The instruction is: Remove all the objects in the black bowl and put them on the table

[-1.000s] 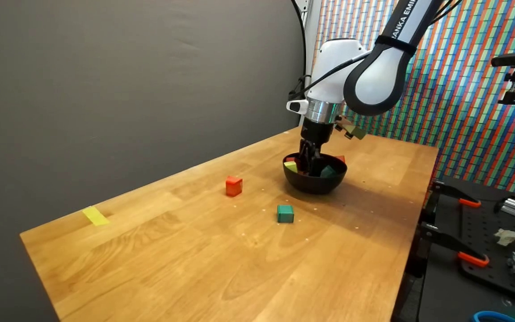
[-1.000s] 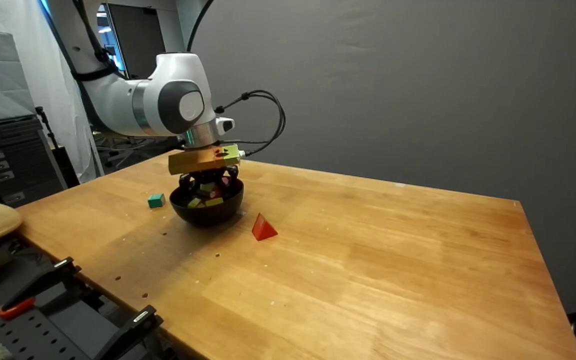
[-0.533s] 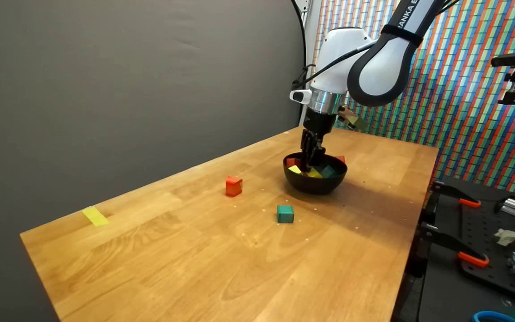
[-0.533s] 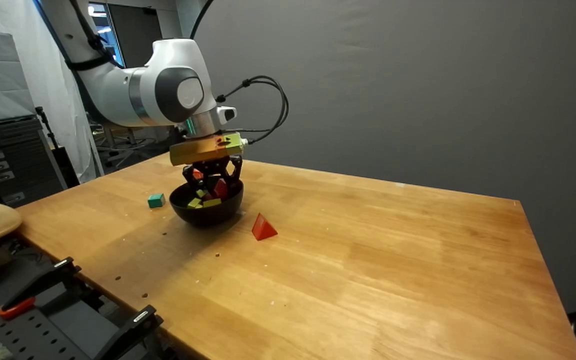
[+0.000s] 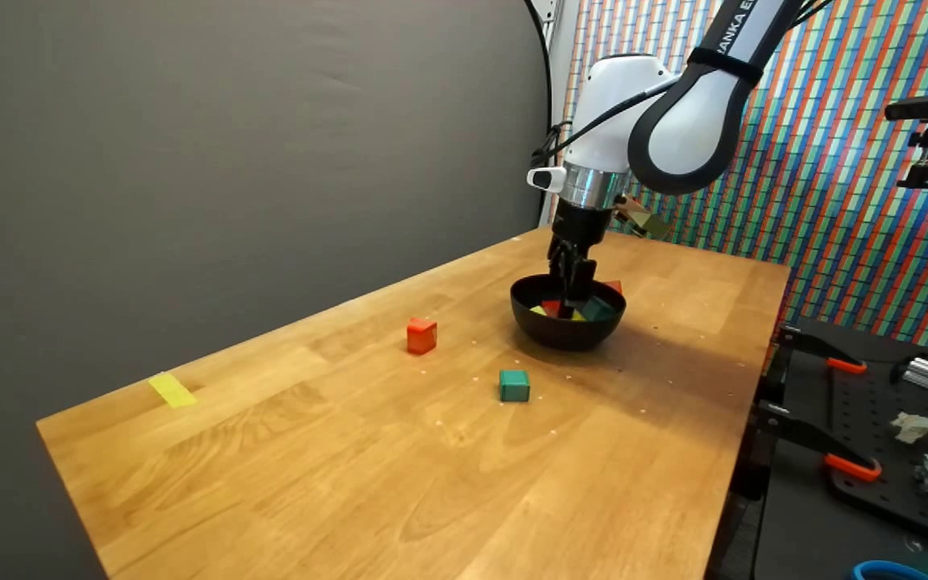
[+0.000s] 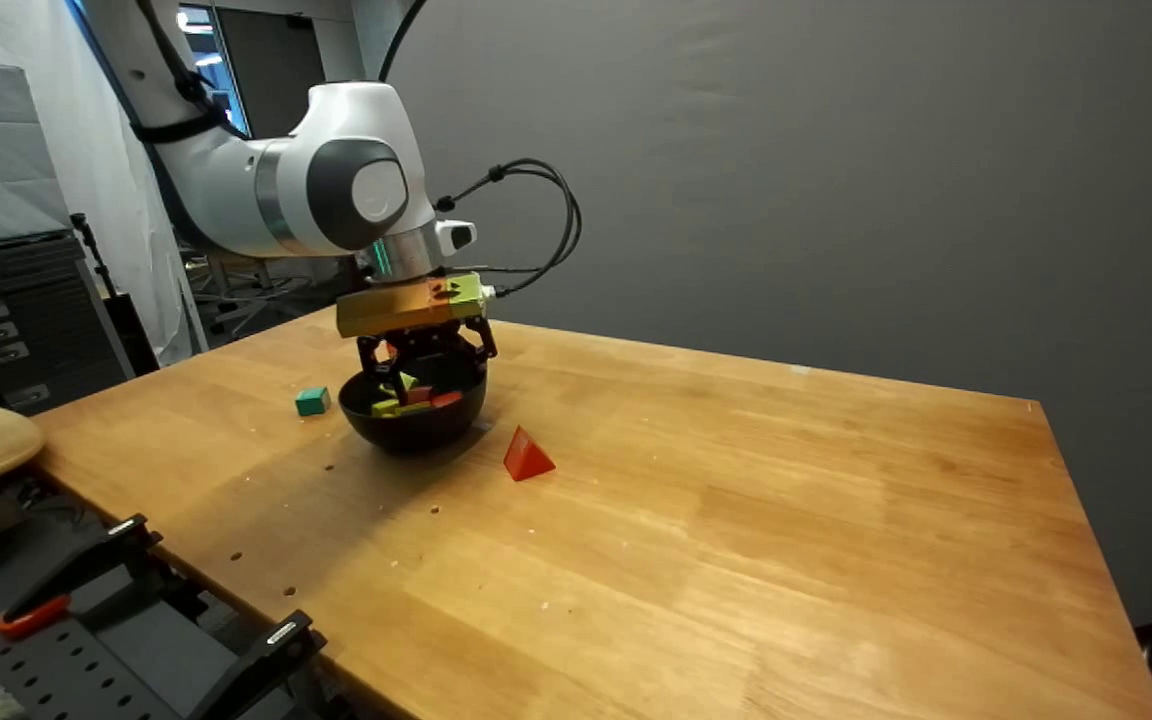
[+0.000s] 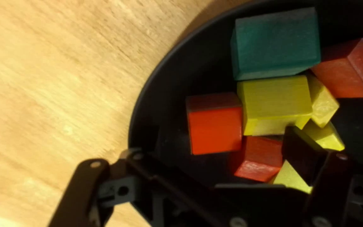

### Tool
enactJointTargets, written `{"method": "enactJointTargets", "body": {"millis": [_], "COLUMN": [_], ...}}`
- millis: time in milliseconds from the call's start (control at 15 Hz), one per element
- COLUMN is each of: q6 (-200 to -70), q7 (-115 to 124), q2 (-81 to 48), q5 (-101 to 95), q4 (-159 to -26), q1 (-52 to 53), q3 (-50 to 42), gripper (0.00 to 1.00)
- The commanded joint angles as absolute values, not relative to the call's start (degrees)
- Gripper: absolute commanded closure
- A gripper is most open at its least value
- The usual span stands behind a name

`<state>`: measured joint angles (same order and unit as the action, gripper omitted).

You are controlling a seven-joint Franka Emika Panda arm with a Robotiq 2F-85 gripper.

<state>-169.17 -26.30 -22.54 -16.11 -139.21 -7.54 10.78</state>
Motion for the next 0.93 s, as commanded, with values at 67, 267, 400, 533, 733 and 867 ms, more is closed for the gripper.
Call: {"method": "enactJointTargets", "body": {"millis": [67, 267, 400, 533, 733, 867], "q6": [-168.19, -167.77, -167.3, -166.04, -164.93, -164.23], "q7": [-27.66, -27.71, -27.2, -27.35, -27.46, -27.54], "q2": [-20.07, -20.11, -20.94, -21.93, -22.61, -22.68], "q5": [-11.93, -10.51, -10.81, -10.81, -10.67, -10.4], "q4": [-140.69, -141.0, -140.75, -140.19, -139.9, -139.78], "q1": [-9.02, -9.44, -8.56, -8.34, -8.21, -8.21], "q3": [12.99, 13.58, 12.48, 12.18, 12.09, 12.22], "gripper": [0.0, 0.0, 0.0, 0.0, 0.0, 0.0]}}
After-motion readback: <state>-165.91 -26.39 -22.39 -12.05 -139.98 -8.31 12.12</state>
